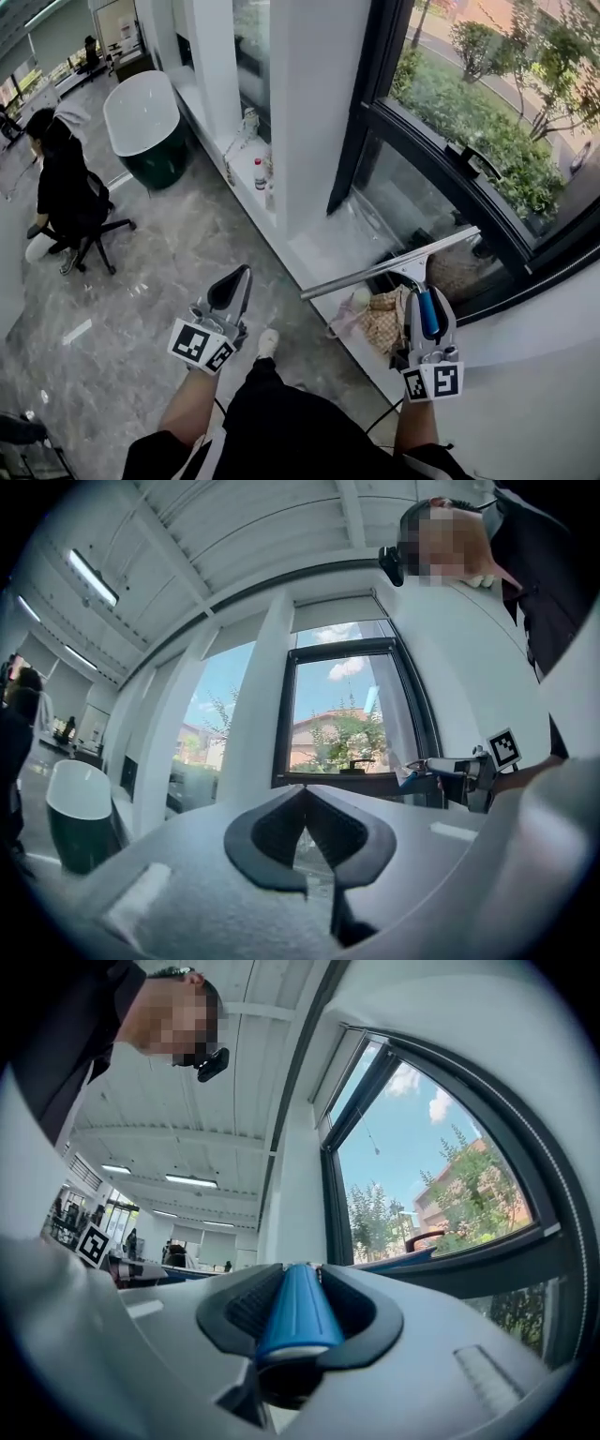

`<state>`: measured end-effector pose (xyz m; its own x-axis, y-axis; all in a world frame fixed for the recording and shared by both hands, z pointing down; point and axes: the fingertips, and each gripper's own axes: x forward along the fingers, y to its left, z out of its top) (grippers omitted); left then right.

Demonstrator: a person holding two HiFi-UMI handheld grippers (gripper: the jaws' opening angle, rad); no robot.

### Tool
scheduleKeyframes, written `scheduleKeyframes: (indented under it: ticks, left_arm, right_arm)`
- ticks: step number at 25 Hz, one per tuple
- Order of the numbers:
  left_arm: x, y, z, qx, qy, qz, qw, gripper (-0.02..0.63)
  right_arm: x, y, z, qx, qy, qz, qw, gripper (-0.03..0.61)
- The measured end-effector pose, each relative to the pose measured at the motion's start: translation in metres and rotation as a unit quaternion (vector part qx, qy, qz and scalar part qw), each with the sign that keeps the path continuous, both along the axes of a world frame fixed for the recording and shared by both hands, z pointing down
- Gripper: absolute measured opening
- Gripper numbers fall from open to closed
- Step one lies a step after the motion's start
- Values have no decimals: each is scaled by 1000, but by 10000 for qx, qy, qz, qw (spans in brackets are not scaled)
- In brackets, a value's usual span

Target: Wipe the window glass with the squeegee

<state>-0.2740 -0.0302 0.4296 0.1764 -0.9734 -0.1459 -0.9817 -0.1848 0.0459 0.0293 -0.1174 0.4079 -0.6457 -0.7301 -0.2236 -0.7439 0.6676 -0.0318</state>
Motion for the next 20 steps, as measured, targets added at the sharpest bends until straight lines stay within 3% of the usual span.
scheduleKeyframes:
  ticks: [9,20]
  left_arm:
    - [-1,-121,-6,33,-44,1234,9923,0]
    - [-13,-222,-11,82,0,2347,9720,2]
  right_arm:
    - [-3,-50,-11,80,30,1023,9947,132]
    - [-10,-91,-26,287,-63,2261,9737,132]
